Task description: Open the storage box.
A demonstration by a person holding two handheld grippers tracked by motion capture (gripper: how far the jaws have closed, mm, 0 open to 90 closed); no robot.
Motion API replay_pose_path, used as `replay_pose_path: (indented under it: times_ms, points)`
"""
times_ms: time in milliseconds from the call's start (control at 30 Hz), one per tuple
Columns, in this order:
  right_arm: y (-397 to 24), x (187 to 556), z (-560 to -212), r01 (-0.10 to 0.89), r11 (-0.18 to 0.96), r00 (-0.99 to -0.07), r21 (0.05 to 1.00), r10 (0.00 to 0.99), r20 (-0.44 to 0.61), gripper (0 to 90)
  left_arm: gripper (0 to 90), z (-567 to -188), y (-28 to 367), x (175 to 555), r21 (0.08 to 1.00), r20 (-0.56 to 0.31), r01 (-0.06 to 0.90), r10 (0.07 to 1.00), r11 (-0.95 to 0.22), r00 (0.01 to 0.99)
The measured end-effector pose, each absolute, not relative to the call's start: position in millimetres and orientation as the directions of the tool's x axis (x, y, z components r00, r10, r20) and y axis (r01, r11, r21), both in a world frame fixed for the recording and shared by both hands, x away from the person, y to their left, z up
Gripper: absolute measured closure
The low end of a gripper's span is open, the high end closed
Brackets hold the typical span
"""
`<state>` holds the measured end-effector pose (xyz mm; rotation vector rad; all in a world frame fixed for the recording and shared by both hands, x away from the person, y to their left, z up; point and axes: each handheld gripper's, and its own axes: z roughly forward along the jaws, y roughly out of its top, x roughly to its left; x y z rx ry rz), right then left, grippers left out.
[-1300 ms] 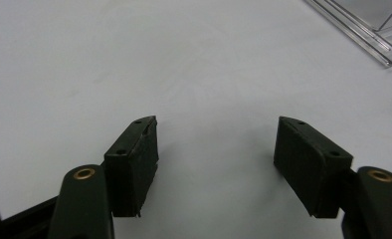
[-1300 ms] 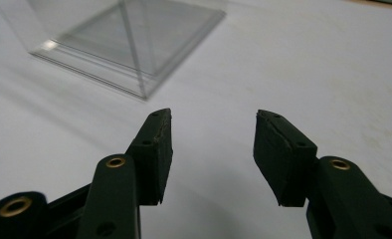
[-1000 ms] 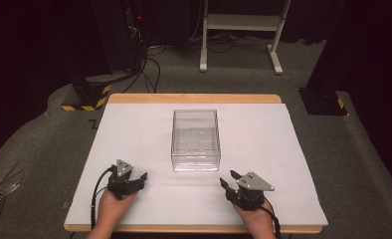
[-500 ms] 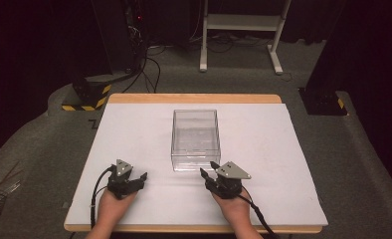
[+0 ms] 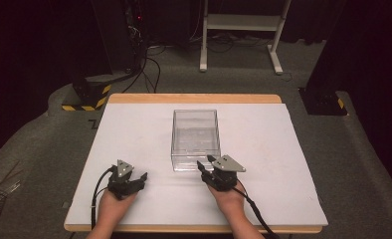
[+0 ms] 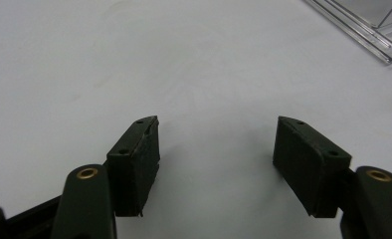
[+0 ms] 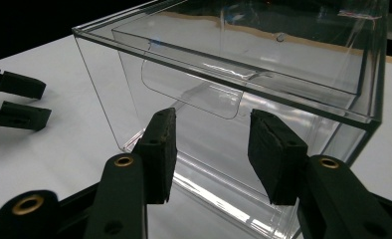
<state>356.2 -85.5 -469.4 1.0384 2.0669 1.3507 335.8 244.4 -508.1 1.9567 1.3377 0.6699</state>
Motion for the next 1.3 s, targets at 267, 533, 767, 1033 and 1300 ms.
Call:
replay_pose_path:
  times_ms: [267, 533, 767, 1033, 1300]
  points:
    - [-84.3, 362.4, -472.3, 0.317, 0.232, -0.625, 0.92, 0.781, 0.018, 58.3, 35.0, -508.1, 244.5, 335.9, 0.761, 0.043, 0.597, 0.938, -0.254, 0.345]
    - [-84.4, 367.7, -475.0, 0.294, 0.245, -0.651, 0.924, 0.759, 0.006, 61.9, 35.0, -508.0, 244.0, 335.4, 0.761, 0.048, 0.595, 0.937, -0.258, 0.346]
    - [-84.0, 366.0, -474.3, 0.266, 0.244, -0.673, 0.933, 0.74, -0.001, 62.9, 35.0, -508.1, 243.0, 334.8, 0.763, 0.058, 0.59, 0.937, -0.263, 0.344]
    - [-89.2, 362.9, -473.5, 0.259, 0.243, -0.694, 0.935, 0.72, 0.005, 67.1, 36.2, -507.9, 242.5, 334.0, 0.764, 0.067, 0.583, 0.933, -0.276, 0.354]
    - [-93.4, 357.8, -473.8, 0.25, 0.237, -0.713, 0.939, 0.701, 0.013, 70.5, 44.1, -506.4, 229.6, 324.6, 0.768, 0.138, 0.536, 0.909, -0.349, 0.394]
